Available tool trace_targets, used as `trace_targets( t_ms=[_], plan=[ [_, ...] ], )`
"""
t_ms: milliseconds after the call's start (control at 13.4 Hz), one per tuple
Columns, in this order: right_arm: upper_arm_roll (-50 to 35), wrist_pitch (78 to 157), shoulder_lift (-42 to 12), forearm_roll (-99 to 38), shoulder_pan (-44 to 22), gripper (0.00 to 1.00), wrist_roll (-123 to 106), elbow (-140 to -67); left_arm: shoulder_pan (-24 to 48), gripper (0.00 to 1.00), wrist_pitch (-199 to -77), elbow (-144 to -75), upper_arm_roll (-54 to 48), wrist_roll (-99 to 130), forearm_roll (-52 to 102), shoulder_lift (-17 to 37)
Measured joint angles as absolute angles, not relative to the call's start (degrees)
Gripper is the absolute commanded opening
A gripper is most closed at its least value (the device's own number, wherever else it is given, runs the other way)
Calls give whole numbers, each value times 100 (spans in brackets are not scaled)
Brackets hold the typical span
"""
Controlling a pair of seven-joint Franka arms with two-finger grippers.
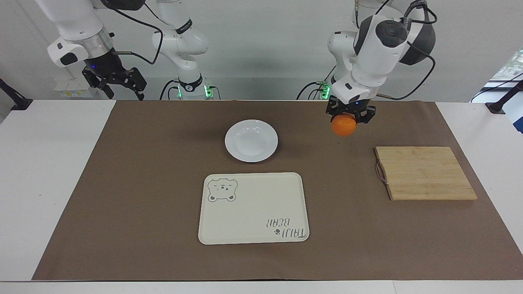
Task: Place orange and plate with both arms
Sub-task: 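Carry the orange with the left gripper over the white plate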
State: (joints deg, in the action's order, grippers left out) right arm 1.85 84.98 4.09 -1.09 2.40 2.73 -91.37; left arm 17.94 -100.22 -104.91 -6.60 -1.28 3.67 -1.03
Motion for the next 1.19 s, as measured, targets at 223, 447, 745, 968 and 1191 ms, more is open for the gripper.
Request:
trace_targets(
  t_ms=[223,447,745,968,1191],
  plan=[
    [185,8498,409,-109,240,100,273,-9137,2397,0,-10852,-10996,-671,-138,396,-94],
    [185,8498,409,-109,240,100,273,-9137,2977,0,-11535,-11415,-674,-137,427,-6],
    [185,8498,409,-109,240,100,273,-9137,3474,0,-12377,-11508,-675,-122,434,451],
    [185,8498,409,-109,240,100,273,-9137,3755,0,-12847,-11511,-670,-117,436,774],
    [185,8498,409,-109,240,100,273,-9137,3976,0,-13275,-11513,-669,-97,437,1087]
  ],
)
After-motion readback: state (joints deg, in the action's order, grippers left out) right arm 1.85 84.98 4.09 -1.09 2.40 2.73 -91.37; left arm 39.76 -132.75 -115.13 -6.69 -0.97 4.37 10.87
